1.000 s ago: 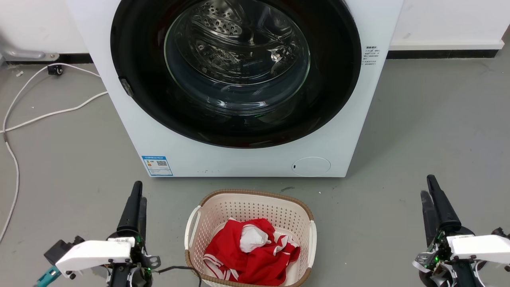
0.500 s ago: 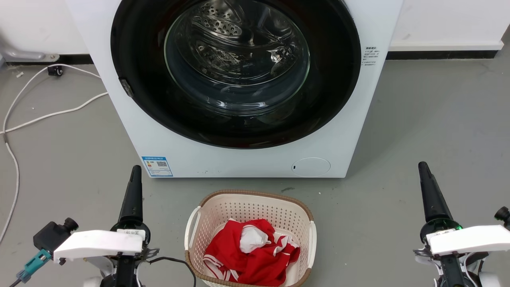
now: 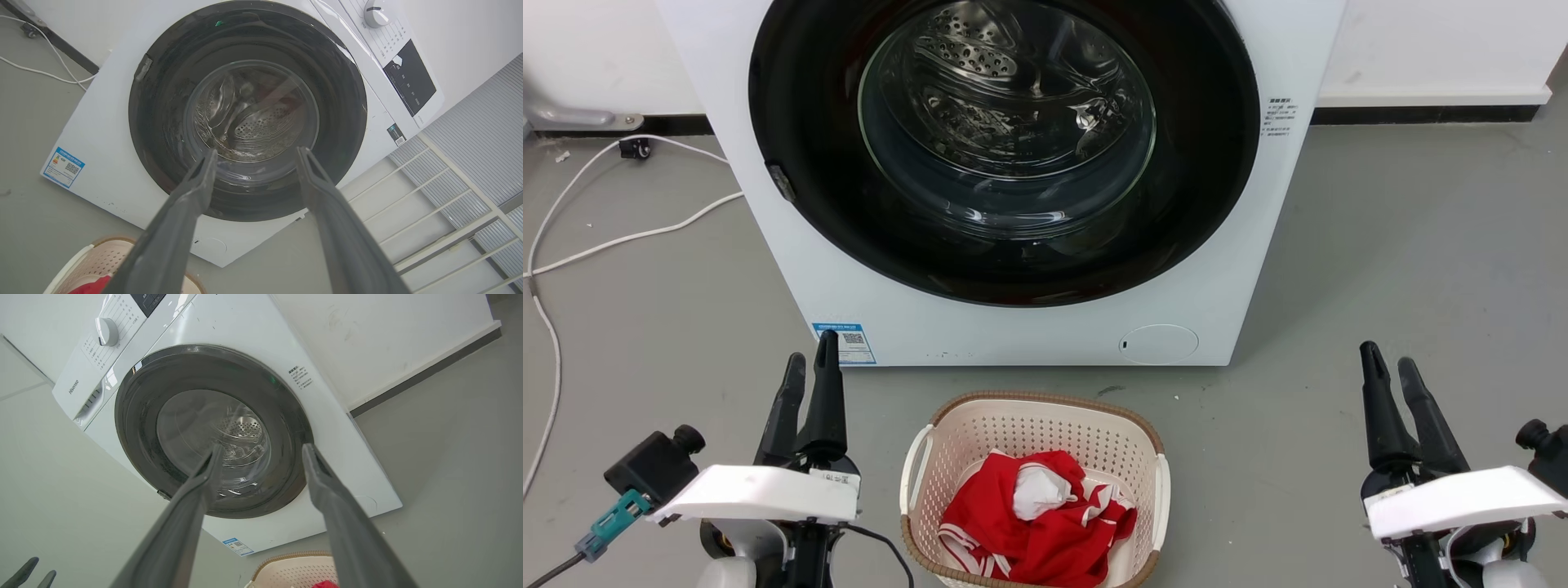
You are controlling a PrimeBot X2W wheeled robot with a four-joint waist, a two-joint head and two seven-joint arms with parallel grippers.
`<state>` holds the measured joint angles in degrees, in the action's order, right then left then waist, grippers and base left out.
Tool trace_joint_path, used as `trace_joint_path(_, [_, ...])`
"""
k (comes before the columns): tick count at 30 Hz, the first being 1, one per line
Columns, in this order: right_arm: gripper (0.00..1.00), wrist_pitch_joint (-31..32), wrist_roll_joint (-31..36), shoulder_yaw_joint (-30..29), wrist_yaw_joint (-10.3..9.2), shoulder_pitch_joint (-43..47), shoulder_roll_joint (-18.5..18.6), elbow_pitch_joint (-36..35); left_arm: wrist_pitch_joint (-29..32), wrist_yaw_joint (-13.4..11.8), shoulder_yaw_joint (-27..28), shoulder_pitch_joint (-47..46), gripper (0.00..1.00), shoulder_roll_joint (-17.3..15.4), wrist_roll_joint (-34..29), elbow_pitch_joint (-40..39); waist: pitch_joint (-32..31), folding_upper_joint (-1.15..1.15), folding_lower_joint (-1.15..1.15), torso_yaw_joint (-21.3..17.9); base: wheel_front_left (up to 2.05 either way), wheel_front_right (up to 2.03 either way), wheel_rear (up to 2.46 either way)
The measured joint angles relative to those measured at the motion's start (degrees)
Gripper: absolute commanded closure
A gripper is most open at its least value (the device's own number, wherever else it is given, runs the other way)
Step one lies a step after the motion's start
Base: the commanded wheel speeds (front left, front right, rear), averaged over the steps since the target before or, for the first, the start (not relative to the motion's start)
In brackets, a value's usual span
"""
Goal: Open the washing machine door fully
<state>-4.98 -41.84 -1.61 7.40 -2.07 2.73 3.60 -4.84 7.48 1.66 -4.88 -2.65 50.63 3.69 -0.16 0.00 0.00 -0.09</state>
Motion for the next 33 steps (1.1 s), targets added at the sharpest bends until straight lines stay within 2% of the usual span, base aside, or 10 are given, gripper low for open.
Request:
trace_joint_path(16, [0.00, 0.8, 14.2, 0.4, 0.00, 0.1, 0.0, -1.6, -2.7, -1.2, -1.6, 0.1, 0.00, -0.2, -18.7, -0.9, 0.0, 0.00, 0.00, -0.2, 0.00, 0.00, 0.00])
trace_joint_path(33, [0.00, 1.5, 24.4, 1.0, 0.01, 1.2, 0.0, -3.2, -5.2, -3.9, -4.5, 0.2, 0.00, -2.0, -30.5, 0.4, 0.1, 0.00, 0.00, -0.4, 0.00, 0.00, 0.00])
